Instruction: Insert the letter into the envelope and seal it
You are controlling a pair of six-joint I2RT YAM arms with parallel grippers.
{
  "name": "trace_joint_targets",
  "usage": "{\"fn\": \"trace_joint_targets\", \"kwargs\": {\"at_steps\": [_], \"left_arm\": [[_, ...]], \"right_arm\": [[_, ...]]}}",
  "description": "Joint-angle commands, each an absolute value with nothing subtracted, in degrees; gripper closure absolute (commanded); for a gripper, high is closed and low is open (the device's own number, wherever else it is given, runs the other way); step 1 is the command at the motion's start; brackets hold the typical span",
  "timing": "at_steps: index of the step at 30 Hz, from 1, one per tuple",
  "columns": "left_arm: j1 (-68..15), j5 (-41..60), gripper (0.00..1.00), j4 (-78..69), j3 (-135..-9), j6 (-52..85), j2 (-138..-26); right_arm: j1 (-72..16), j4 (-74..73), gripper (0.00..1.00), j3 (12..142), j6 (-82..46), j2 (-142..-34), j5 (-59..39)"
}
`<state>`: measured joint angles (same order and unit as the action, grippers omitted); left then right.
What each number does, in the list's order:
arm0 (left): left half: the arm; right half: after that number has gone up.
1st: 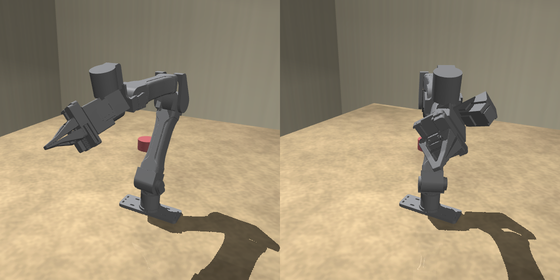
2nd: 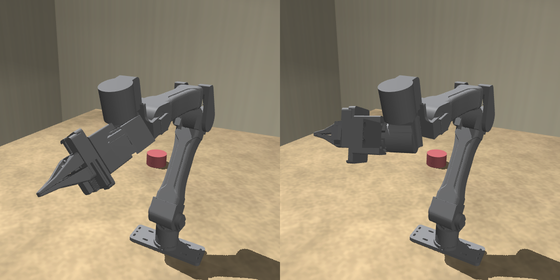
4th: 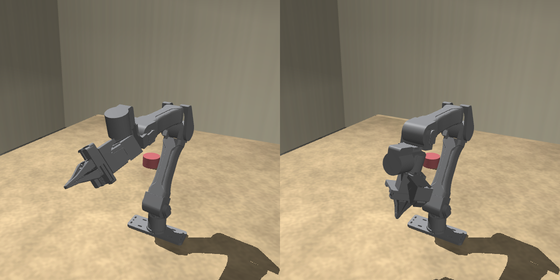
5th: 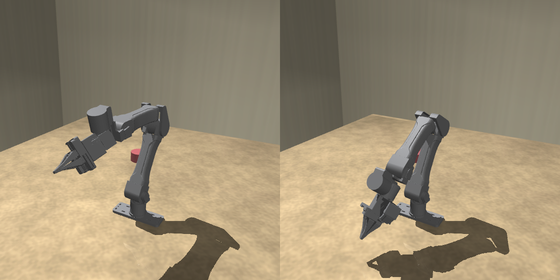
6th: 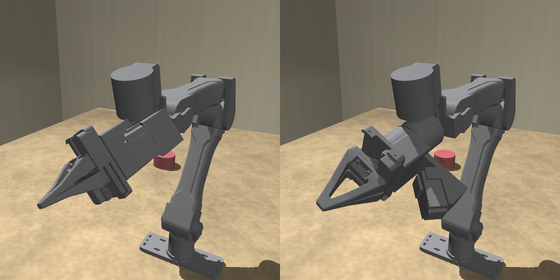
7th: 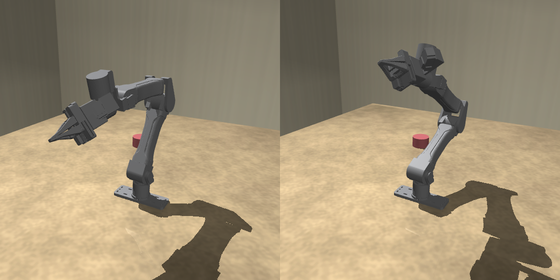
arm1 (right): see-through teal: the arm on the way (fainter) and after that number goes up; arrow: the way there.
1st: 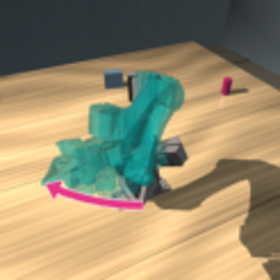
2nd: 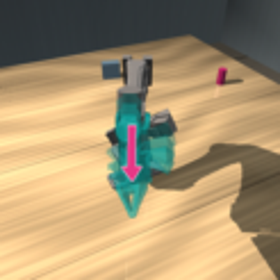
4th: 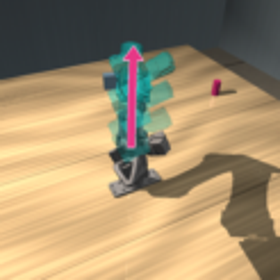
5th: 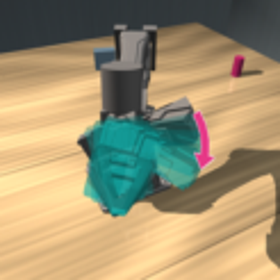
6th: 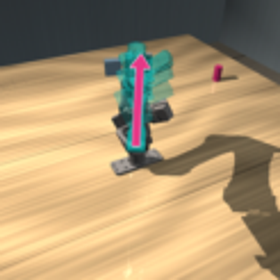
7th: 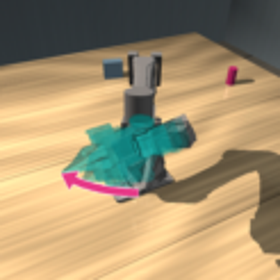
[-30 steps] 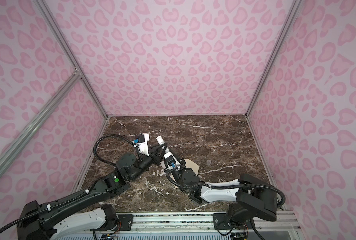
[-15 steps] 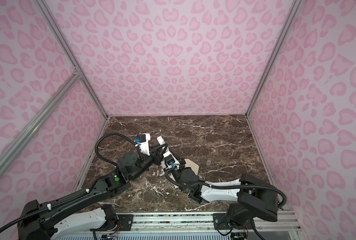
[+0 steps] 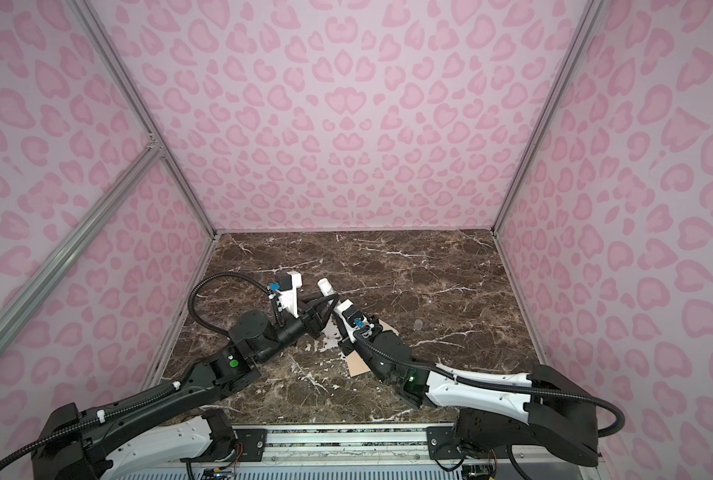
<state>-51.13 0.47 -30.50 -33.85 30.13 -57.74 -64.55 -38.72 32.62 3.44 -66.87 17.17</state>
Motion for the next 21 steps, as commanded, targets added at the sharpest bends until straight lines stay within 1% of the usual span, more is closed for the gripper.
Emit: {"fn": "trace_joint_targets", "kwargs": {"at_steps": [1,5,8,12,16,18,19,21], "left_arm": [[-50.74,19.27,0.96,-27.50,-31.80,28.03,-56.83],[-49.48,28.70,0.96,-26.98,-30.14,26.90,-54.11],[-48.59,33.82,0.96,-27.66,-28.94,26.97,-52.42],[-48.33,38.90,0.96,-29.42,-27.43,28.30,-52.12],[-48.25,40.99,0.96,-32.87,-24.84,30.75,-51.82],[-48.30,40.08,0.96,-31.95,-24.60,30.40,-50.99],[-48.26,39.56,0.96,-31.23,-24.79,30.02,-50.58],[-48.29,36.48,0.96,-28.56,-25.79,28.77,-49.60]], "right_arm": [[-63.26,-36.64,0.89,32.70,-5.14,-62.24,-0.24],[-60.64,-34.51,0.90,30.90,-11.03,-56.83,-11.09],[-59.23,-33.97,0.90,29.82,-14.45,-54.13,-16.94],[-56.34,-36.17,0.90,28.07,-19.45,-51.90,-24.07],[-54.09,-36.68,0.90,27.33,-22.43,-51.11,-29.12],[-53.88,-33.48,0.86,27.42,-20.75,-50.52,-27.94],[-53.94,-31.77,0.81,27.56,-19.64,-50.12,-26.56],[-54.30,-27.02,0.62,27.57,-15.52,-48.98,-20.06]]}}
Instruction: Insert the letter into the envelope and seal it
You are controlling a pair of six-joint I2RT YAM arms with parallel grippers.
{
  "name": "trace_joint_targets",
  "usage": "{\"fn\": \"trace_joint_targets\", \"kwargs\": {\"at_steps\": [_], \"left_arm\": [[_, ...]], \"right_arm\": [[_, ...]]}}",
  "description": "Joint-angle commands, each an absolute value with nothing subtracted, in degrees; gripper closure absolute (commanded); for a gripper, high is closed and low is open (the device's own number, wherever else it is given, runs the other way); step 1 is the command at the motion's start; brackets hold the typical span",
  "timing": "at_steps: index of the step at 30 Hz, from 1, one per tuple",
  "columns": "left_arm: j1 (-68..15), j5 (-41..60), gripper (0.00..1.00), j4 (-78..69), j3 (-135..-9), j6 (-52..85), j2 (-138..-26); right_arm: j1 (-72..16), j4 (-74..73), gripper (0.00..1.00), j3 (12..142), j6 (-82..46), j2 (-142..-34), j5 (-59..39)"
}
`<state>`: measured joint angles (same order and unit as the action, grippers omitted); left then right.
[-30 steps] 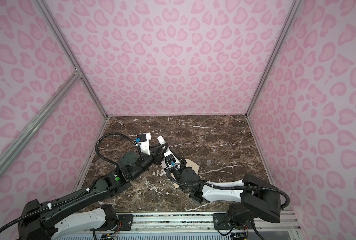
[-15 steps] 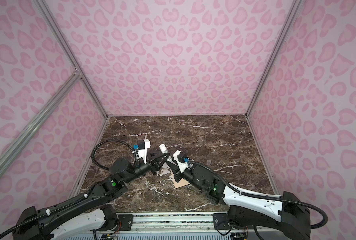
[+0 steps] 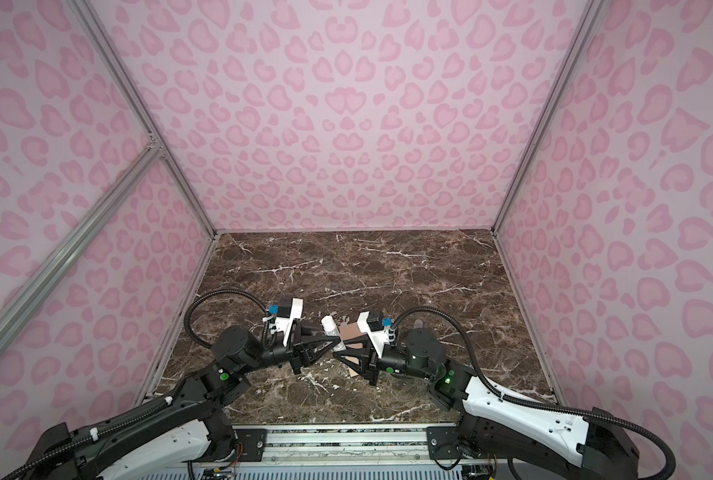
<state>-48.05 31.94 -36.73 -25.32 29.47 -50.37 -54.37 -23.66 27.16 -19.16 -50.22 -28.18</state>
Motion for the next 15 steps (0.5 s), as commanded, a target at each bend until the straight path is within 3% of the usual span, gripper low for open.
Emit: {"fn": "trace_joint_targets", "kwargs": {"at_steps": [1,7,15], "left_arm": [[-48.26,34.00,0.96,-26.95,-26.38,27.98,-49.17],[-48.25,14.32,0.96,-18.16,-30.65,24.79,-46.84],[-48.62,-1.60,0.96,-21.42,-34.10,29.69,-49.51]], "right_arm": [[-54.77,-24.92,0.55,27.33,-12.91,-48.29,-16.31],[-56.95,-25.66,0.43,23.70,-1.10,-47.75,-3.09],[-68.89,-41.78,0.41,23.13,13.21,-57.40,20.56]]}}
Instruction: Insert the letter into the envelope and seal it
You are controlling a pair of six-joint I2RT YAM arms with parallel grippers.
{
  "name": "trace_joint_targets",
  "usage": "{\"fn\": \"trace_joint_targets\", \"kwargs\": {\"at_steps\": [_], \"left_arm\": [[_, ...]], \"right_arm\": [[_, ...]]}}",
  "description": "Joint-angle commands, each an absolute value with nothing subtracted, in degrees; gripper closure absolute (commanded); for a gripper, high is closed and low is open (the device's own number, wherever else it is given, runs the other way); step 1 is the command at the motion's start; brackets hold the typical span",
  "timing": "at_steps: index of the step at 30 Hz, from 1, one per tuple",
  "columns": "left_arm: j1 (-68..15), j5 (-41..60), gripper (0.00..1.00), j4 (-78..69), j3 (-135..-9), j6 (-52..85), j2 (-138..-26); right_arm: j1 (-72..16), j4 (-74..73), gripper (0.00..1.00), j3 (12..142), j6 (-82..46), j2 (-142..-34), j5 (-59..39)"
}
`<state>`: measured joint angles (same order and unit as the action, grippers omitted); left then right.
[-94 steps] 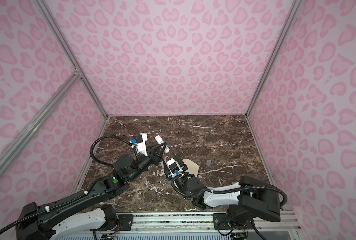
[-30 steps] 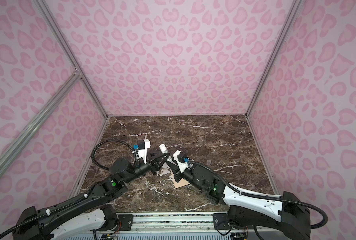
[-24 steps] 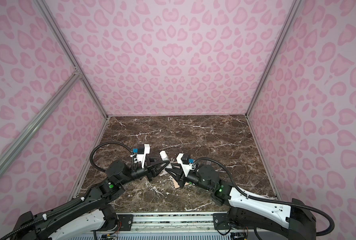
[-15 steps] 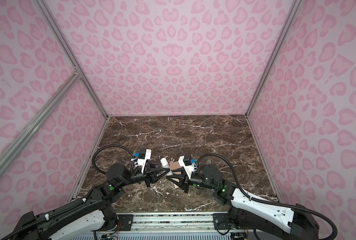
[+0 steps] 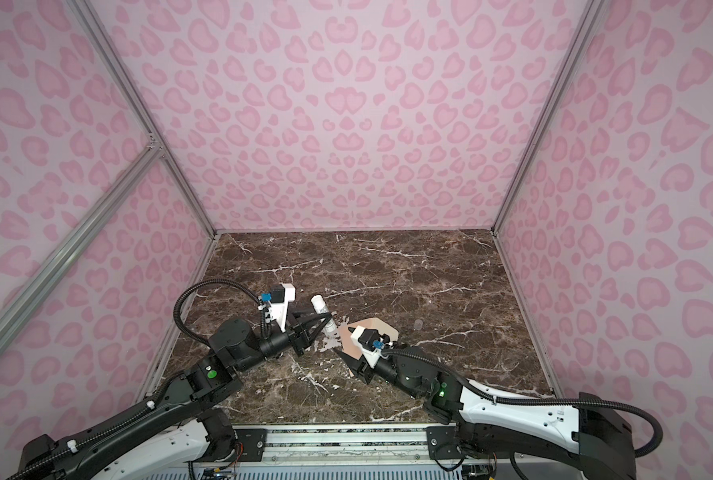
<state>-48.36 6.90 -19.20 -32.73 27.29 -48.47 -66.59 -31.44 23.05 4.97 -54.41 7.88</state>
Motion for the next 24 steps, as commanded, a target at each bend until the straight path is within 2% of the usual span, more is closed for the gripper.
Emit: {"fn": "trace_joint_targets", "kwargs": {"at_steps": [1,8,15,24], "left_arm": [[-48.73,-2.89,0.96,-21.92,-34.42,30.23,-50.22],[-50.75,-11.83,0.96,-24.49,-35.85,32.87,-53.42],[-51.68,-13.33,0.96,-23.52,-38.08,33.29,-55.93],[-51.86,-12.97,0.96,-22.60,-38.87,33.04,-56.16]], "right_arm": [[-69.64,-44.46,0.41,23.20,14.80,-59.03,22.78],[-70.40,-58.71,0.41,26.24,21.87,-71.19,28.24],[-70.06,-65.56,0.43,30.59,25.40,-80.21,31.32],[-67.36,-66.95,0.50,32.42,23.04,-82.70,30.36]]}}
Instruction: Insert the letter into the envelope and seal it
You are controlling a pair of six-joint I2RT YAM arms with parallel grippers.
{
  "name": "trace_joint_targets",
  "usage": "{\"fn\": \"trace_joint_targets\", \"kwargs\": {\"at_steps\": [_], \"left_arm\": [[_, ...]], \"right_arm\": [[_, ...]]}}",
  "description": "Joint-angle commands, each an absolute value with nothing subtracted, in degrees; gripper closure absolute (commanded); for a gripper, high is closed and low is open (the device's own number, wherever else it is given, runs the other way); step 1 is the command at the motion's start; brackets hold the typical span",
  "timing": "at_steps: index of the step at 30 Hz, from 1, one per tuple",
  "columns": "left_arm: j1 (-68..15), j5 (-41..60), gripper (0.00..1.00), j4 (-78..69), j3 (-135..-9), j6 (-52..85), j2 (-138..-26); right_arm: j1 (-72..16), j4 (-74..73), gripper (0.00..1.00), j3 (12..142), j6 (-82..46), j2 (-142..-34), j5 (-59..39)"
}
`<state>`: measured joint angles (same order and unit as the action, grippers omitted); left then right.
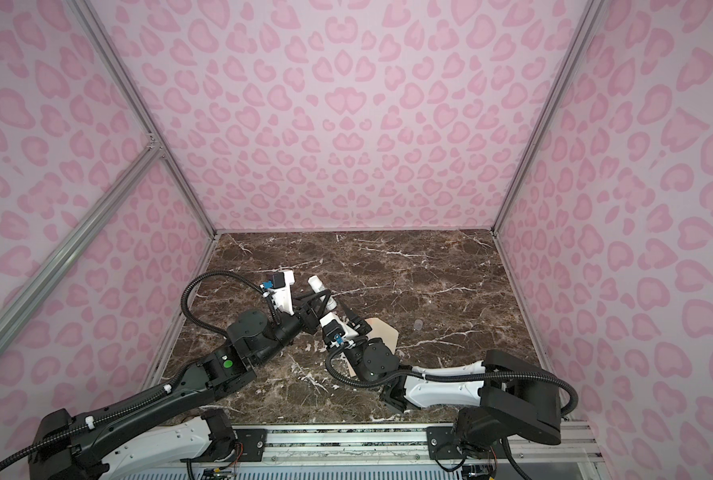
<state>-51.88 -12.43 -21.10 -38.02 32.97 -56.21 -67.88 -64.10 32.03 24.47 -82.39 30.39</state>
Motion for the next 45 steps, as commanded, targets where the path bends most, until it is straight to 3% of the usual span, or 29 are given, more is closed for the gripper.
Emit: {"fn": "trace_joint_targets", "kwargs": {"at_steps": [1,24,32,39,45], "left_arm": [[-51.88,-12.79,0.96,-22.27,-39.06,33.05,-56.24],[-51.95,-10.07,0.96,-19.73,-40.13,33.13,-58.16],[-51.86,-6.46,0.96,-18.62,-39.93,30.32,-58.37],[-49.71,9.20,0.96,-25.90,-34.36,27.66,-56.66],[-46.49,28.24,0.96,-33.50,-29.28,28.60,-55.37]], "right_arm": [[-67.14,-66.51,0.51,32.48,22.82,-82.70,30.08],[-66.85,-63.25,0.84,33.75,21.28,-83.22,28.45],[-67.24,-58.86,0.88,32.70,14.61,-78.26,24.32],[-65.48,-48.47,0.91,31.21,0.41,-68.56,11.34],[-60.27,-46.34,0.93,27.69,-11.49,-60.12,-6.73]]}}
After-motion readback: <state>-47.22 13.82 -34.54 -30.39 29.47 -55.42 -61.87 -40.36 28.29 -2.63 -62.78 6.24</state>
